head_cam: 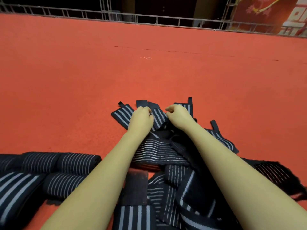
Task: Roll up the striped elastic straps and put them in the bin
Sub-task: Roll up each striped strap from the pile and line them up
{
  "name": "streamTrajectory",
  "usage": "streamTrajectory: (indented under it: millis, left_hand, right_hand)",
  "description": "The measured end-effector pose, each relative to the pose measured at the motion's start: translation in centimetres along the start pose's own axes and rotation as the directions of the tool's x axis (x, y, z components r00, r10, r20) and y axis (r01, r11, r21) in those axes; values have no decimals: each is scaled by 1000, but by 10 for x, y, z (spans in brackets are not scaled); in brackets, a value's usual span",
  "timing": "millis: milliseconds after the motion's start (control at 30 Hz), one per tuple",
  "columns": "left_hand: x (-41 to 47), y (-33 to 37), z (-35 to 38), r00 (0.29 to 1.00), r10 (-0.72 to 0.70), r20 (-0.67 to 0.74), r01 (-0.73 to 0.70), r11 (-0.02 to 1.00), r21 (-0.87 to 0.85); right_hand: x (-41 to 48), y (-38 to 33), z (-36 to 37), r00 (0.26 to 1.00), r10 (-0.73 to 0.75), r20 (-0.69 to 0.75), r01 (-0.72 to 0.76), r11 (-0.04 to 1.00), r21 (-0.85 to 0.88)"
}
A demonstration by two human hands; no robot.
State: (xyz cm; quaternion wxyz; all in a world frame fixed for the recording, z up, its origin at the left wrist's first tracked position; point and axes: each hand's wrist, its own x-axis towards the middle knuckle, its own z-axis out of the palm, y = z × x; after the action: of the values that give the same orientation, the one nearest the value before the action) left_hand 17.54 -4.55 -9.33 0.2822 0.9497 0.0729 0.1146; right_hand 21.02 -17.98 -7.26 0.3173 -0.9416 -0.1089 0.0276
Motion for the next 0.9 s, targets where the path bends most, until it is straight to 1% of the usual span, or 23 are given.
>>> streamTrajectory:
  millis: [100, 167, 233, 267, 300, 333, 400, 467, 533, 633, 700, 833, 900]
  left_hand:
    - [29, -6, 11, 999, -40, 3, 40, 997, 73]
    - [41, -7, 21, 998, -65, 11, 64, 993, 95]
    - [49, -7, 29, 996, -93, 9, 93, 994, 51]
    - [53, -7, 31, 994, -112, 3, 112, 994, 14]
    - [57, -8, 32, 991, -137, -2, 137, 990, -24]
    - [58, -10, 32, 986, -167, 6, 167, 984, -63]
    - [58, -12, 31, 982, -188, 37, 191, 971, -141]
    - [54, -10, 29, 986, -158, 60, 168, 950, -264]
    - [44, -7, 24, 992, -105, 65, 121, 928, -352]
    - [31, -5, 23, 995, -49, 83, 75, 935, -346]
    - [22, 1, 18, 996, -27, 80, 55, 927, -370]
    - [5, 32, -13, 998, 24, -55, -48, 877, -478]
    - [-4, 52, -33, 997, 34, -71, -66, 855, -515]
  right_hand:
    - [27, -1, 13, 998, 32, 61, -32, 999, 2]
    - [42, 0, 28, 997, 42, 66, -42, 999, 7]
    - [55, 5, 40, 998, 59, 32, -60, 997, 39]
    - [59, 7, 43, 997, 74, 12, -75, 994, 84]
    - [62, 8, 43, 996, 92, -3, -90, 981, 171]
    - [63, 10, 43, 994, 108, -5, -102, 950, 297]
    - [58, 15, 41, 994, 113, -5, -94, 847, 523]
    - [50, 17, 37, 994, 109, -31, -63, 766, 640]
    - [46, 18, 36, 991, 108, -80, -31, 761, 648]
    - [39, 17, 32, 982, 126, -142, -16, 800, 600]
    - [31, 14, 24, 978, 112, -176, 16, 803, 596]
    - [1, -5, -15, 969, 40, -243, 129, 758, 639]
    - [-17, -18, -39, 957, 39, -286, 166, 736, 656]
